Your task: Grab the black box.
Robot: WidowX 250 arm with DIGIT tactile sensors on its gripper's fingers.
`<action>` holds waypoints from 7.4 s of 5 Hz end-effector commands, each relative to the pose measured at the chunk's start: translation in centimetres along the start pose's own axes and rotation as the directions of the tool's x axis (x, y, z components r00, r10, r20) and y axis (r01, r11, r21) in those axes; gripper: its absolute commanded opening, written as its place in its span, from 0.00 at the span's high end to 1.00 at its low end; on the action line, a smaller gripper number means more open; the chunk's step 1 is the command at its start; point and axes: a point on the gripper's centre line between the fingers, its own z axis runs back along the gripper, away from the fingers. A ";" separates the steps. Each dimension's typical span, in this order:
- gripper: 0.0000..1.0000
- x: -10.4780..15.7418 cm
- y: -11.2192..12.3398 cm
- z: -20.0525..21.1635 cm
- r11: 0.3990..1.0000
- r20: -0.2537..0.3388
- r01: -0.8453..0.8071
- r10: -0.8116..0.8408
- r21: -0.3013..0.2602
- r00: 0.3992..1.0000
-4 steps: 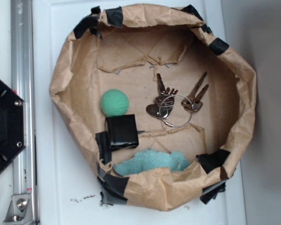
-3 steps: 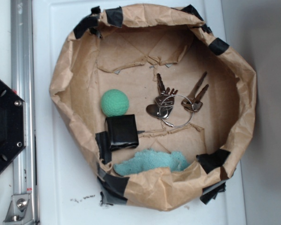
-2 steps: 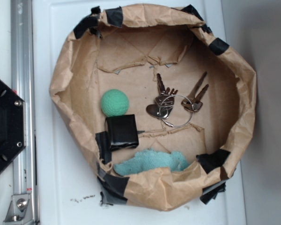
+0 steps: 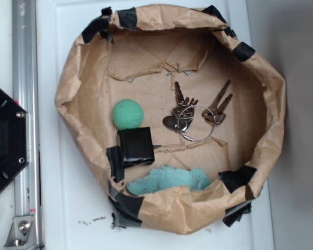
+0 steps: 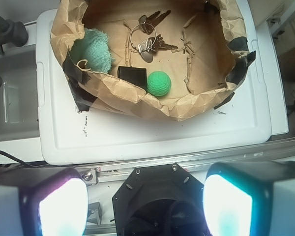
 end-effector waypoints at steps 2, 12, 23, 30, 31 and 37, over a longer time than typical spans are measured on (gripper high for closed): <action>0.00 5.1 1.7 -1.6 0.998 -0.005 0.063 -0.062 0.028 0.998; 0.00 8.0 0.4 -16.2 0.157 -0.006 0.952 -0.987 -0.262 0.161; 0.00 7.2 -5.3 -23.8 0.029 0.131 0.939 -0.988 -0.341 0.078; 0.00 10.3 1.4 -8.2 0.723 -0.108 0.674 -0.690 -0.148 0.716; 0.00 10.0 0.9 -11.0 0.718 -0.092 0.679 -0.695 -0.153 0.714; 0.00 8.9 1.2 -20.6 0.666 -0.028 0.743 -0.746 -0.071 0.666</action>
